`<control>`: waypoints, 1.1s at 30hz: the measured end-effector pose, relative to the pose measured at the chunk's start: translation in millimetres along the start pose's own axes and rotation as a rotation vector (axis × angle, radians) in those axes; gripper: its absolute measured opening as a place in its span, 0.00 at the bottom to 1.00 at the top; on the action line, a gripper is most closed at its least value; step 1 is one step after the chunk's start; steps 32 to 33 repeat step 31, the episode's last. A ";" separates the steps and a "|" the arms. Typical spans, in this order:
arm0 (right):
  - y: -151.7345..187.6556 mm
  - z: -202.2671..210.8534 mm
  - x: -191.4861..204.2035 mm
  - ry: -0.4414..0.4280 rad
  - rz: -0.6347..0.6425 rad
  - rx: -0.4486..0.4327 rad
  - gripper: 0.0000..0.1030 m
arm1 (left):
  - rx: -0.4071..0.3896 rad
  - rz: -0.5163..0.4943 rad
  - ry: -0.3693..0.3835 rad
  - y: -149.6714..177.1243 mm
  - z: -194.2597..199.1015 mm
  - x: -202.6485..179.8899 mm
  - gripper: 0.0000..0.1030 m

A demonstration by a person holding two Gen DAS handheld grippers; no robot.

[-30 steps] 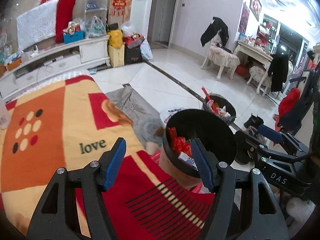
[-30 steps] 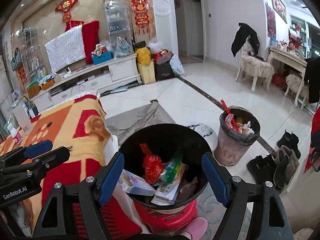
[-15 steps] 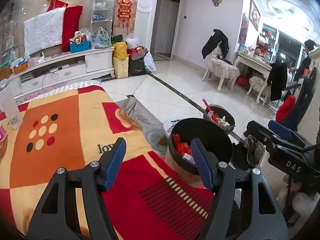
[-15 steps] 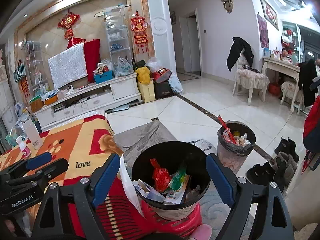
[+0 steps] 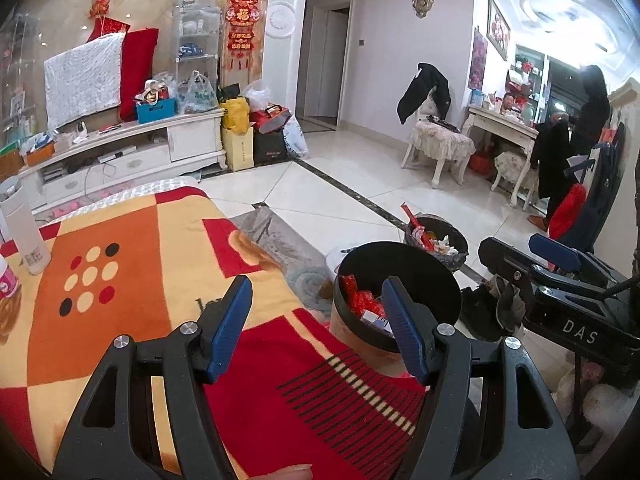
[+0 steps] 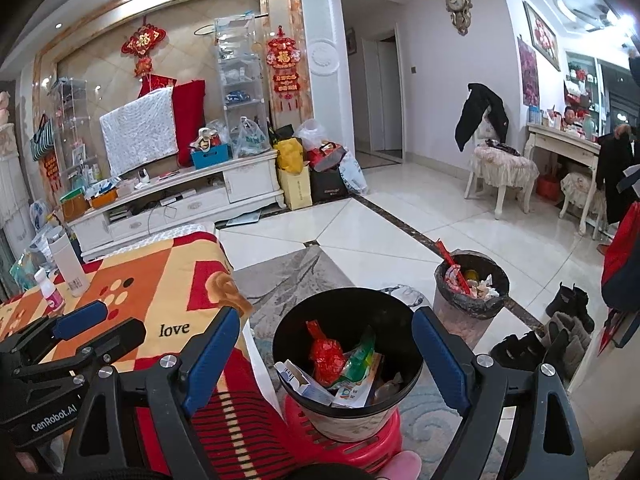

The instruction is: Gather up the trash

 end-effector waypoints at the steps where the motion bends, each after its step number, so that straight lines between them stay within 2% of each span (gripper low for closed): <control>1: 0.1 0.1 0.4 0.000 0.000 0.000 0.84 | 0.002 0.001 0.004 0.2 -0.2 -0.3 0.65; 24: 7.0 -10.2 -1.2 0.005 0.004 0.050 0.85 | 0.042 0.047 0.050 9.9 -9.6 0.5 0.65; 33: 11.4 -16.1 5.5 -0.006 0.011 0.076 0.85 | 0.048 0.061 0.042 14.0 -8.4 11.7 0.65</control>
Point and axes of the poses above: each gripper's, at about its wrist camera, not at the fingertips, and z roughly against the way its jaws point, x to its left, y to its underside, the point moved 4 cm from there along -z, roughly the way its jaws point, and after that the axes turned 14 degrees about -x, right-handed, at the moved point
